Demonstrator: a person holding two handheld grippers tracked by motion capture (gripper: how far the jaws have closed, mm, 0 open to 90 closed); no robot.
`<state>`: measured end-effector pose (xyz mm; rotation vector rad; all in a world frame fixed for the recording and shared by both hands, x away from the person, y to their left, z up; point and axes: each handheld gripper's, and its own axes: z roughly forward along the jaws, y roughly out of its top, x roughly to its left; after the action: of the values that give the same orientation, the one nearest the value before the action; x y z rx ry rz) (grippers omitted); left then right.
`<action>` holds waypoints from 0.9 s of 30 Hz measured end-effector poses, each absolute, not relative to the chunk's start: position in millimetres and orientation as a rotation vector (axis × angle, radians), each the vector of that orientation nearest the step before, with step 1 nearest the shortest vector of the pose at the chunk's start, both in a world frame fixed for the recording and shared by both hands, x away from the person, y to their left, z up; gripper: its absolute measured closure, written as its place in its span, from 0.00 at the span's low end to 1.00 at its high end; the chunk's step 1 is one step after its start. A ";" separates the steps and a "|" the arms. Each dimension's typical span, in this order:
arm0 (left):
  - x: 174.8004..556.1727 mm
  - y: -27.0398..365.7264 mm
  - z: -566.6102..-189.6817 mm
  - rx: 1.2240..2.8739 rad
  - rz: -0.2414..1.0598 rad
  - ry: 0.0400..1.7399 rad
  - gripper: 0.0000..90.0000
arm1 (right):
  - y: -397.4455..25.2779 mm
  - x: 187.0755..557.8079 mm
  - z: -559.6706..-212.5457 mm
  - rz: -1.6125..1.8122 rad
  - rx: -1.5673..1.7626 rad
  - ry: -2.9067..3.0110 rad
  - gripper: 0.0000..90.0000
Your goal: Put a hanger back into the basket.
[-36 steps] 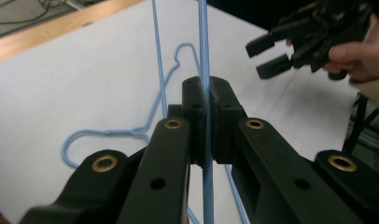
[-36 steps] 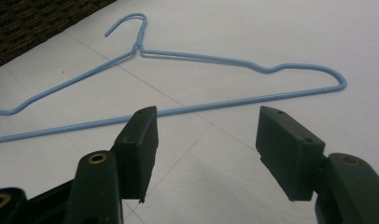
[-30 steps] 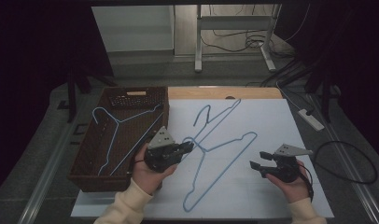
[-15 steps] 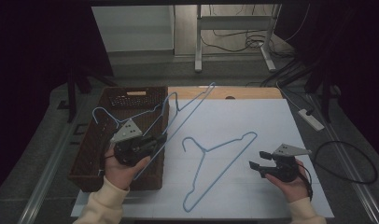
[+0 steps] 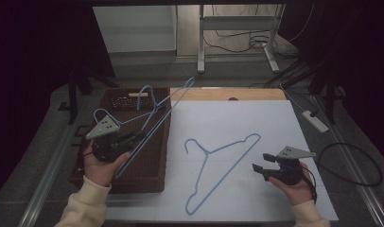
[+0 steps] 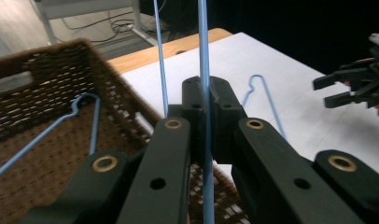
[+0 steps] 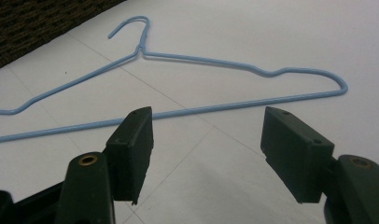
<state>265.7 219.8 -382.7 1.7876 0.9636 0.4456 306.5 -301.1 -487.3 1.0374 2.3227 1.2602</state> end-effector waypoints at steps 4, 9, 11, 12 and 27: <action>270.0 234.1 -387.3 1.789 0.454 1.000 0.96 | -300.8 306.9 -488.2 1.252 1.038 2.330 0.39; 272.9 249.1 -393.1 1.790 0.457 1.040 0.96 | -300.2 306.6 -488.3 1.250 1.039 2.329 0.39; 273.5 253.9 -394.8 1.789 0.448 1.050 0.96 | -300.1 306.7 -488.5 1.246 1.040 2.329 0.39; 273.9 256.3 -395.5 1.789 0.445 1.054 0.96 | -300.1 306.7 -488.6 1.246 1.041 2.329 0.39; 284.1 278.2 -406.5 1.823 0.445 1.143 0.96 | -299.5 307.4 -489.6 1.243 1.046 2.331 0.39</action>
<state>284.1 278.2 -406.5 1.8231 1.1430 0.4447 307.4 -299.5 -489.6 1.0462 2.3314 1.2434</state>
